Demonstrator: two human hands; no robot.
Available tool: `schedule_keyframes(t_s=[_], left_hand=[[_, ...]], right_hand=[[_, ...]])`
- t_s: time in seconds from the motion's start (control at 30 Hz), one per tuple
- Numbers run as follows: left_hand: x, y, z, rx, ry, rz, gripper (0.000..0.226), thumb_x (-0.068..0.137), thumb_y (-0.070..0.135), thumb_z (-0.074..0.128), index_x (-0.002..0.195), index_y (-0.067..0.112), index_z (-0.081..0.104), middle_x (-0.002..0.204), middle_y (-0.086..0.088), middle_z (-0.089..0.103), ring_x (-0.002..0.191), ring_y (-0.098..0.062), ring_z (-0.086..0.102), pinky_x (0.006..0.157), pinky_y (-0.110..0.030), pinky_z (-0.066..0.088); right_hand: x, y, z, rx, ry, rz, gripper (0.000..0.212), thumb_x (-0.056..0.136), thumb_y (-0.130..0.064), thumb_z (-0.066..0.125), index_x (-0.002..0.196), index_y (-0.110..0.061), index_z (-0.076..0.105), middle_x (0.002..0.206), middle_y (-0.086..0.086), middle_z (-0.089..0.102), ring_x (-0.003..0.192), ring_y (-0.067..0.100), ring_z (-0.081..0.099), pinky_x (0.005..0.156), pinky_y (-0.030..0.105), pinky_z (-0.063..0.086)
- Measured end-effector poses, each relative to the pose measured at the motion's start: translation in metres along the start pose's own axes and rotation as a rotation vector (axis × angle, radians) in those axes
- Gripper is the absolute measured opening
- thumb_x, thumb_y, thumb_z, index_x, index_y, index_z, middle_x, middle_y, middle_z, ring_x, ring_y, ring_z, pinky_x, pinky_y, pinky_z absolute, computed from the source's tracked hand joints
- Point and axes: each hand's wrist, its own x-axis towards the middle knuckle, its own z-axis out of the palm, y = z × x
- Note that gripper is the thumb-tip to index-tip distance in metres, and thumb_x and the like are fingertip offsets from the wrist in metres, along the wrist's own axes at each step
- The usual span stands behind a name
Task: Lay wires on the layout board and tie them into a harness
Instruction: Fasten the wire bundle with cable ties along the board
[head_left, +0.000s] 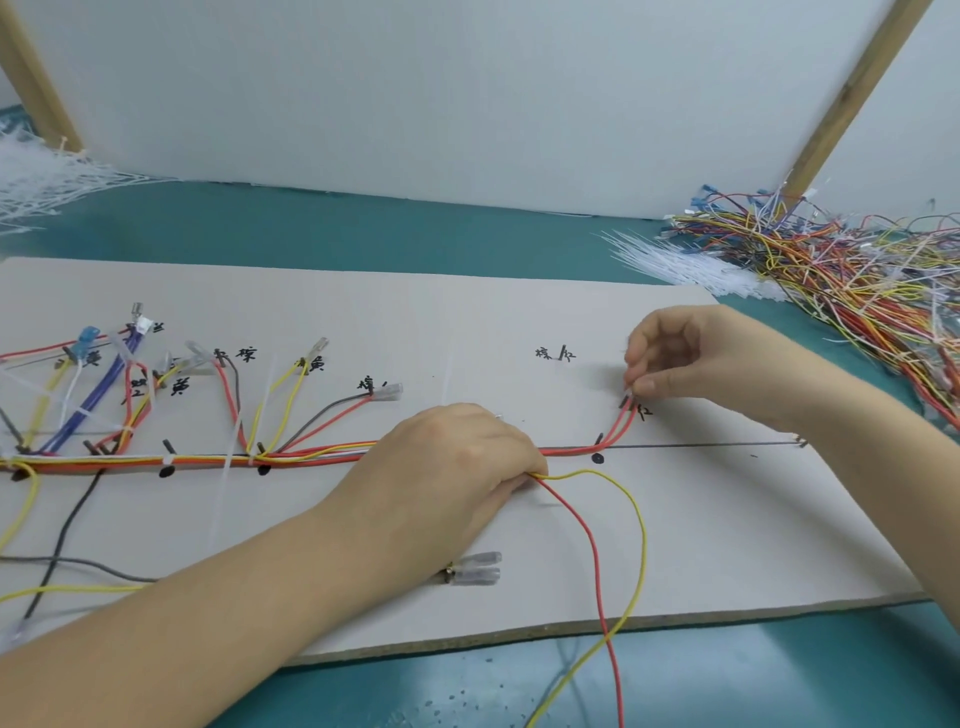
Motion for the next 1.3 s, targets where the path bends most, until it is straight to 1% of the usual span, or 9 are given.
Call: schedule_keyframes(t_s=[0.13, 0.23, 0.33, 0.47, 0.57, 0.73, 1.0, 1.13, 1.3], left_hand=[[0.002, 0.0, 0.002, 0.014, 0.036, -0.006, 0.015, 0.079, 0.014, 0.061, 0.083, 0.013, 0.075, 0.082, 0.004, 0.073, 0.073, -0.016, 0.068, 0.063, -0.027, 0.053], [0.001, 0.0, 0.003, -0.009, 0.048, -0.045, 0.017, 0.079, 0.013, 0.061, 0.087, 0.014, 0.075, 0.084, 0.003, 0.073, 0.075, -0.017, 0.067, 0.066, -0.029, 0.055], [0.0, 0.0, 0.003, -0.034, 0.088, -0.086, 0.019, 0.079, 0.012, 0.06, 0.09, 0.015, 0.075, 0.086, 0.002, 0.07, 0.076, -0.018, 0.066, 0.065, -0.031, 0.055], [0.0, 0.002, 0.003, -0.046, 0.138, -0.137, 0.014, 0.076, 0.012, 0.057, 0.083, 0.015, 0.069, 0.079, 0.004, 0.067, 0.073, -0.016, 0.062, 0.062, -0.031, 0.049], [0.0, 0.002, 0.004, -0.044, 0.156, -0.169, 0.009, 0.071, 0.011, 0.057, 0.077, 0.015, 0.062, 0.072, 0.005, 0.064, 0.068, -0.014, 0.056, 0.061, -0.031, 0.041], [0.0, 0.002, 0.004, -0.02, 0.148, -0.135, 0.011, 0.075, 0.015, 0.059, 0.08, 0.016, 0.069, 0.072, 0.004, 0.067, 0.073, -0.018, 0.061, 0.062, -0.033, 0.048], [0.001, -0.002, 0.007, 0.03, 0.077, -0.021, 0.018, 0.081, 0.016, 0.058, 0.087, 0.016, 0.075, 0.088, 0.011, 0.073, 0.07, -0.022, 0.058, 0.059, -0.031, 0.054], [0.002, -0.003, 0.008, 0.043, 0.063, -0.03, 0.022, 0.082, 0.018, 0.057, 0.094, 0.02, 0.076, 0.098, 0.014, 0.071, 0.071, -0.022, 0.055, 0.055, -0.034, 0.054], [0.003, -0.003, 0.009, 0.059, 0.025, -0.041, 0.025, 0.084, 0.017, 0.054, 0.099, 0.02, 0.074, 0.105, 0.013, 0.07, 0.073, -0.024, 0.054, 0.061, -0.036, 0.054]], right_hand=[[0.003, -0.011, 0.005, -0.45, 0.019, -0.041, 0.026, 0.075, 0.002, 0.072, 0.078, -0.021, 0.062, 0.074, -0.012, 0.068, 0.072, 0.008, 0.063, 0.064, 0.008, 0.042], [-0.01, -0.019, 0.014, -0.764, 0.234, -0.28, 0.028, 0.077, -0.008, 0.071, 0.098, -0.025, 0.062, 0.09, -0.018, 0.057, 0.087, 0.01, 0.048, 0.069, 0.016, 0.03], [-0.032, -0.031, 0.027, -0.356, 0.327, -0.372, 0.018, 0.082, -0.01, 0.061, 0.087, -0.027, 0.062, 0.078, -0.021, 0.062, 0.068, 0.001, 0.054, 0.061, 0.007, 0.037], [-0.052, -0.038, 0.045, -0.067, -0.122, -0.068, 0.005, 0.084, -0.023, 0.064, 0.08, -0.023, 0.063, 0.07, -0.002, 0.07, 0.051, 0.005, 0.054, 0.048, 0.011, 0.039], [-0.06, -0.036, 0.056, 0.093, -0.332, 0.041, 0.02, 0.075, -0.033, 0.069, 0.08, -0.018, 0.057, 0.072, 0.006, 0.07, 0.056, 0.012, 0.054, 0.051, 0.017, 0.039], [-0.063, -0.029, 0.052, 0.094, -0.263, 0.012, 0.031, 0.086, 0.002, 0.057, 0.072, -0.026, 0.056, 0.063, 0.0, 0.055, 0.055, 0.013, 0.051, 0.051, 0.021, 0.043], [-0.058, -0.005, 0.013, 0.188, -0.355, 0.179, 0.024, 0.087, -0.005, 0.053, 0.08, -0.018, 0.073, 0.064, 0.009, 0.048, 0.04, 0.014, 0.045, 0.034, 0.018, 0.035], [-0.057, 0.013, -0.013, 0.282, -0.378, 0.16, 0.017, 0.071, -0.021, 0.062, 0.079, -0.011, 0.074, 0.058, 0.005, 0.048, 0.052, 0.017, 0.052, 0.044, 0.021, 0.043], [-0.059, 0.034, -0.031, 0.56, -0.535, 0.071, 0.018, 0.083, -0.021, 0.068, 0.087, -0.003, 0.069, 0.071, 0.005, 0.061, 0.069, 0.02, 0.061, 0.065, 0.026, 0.052]])
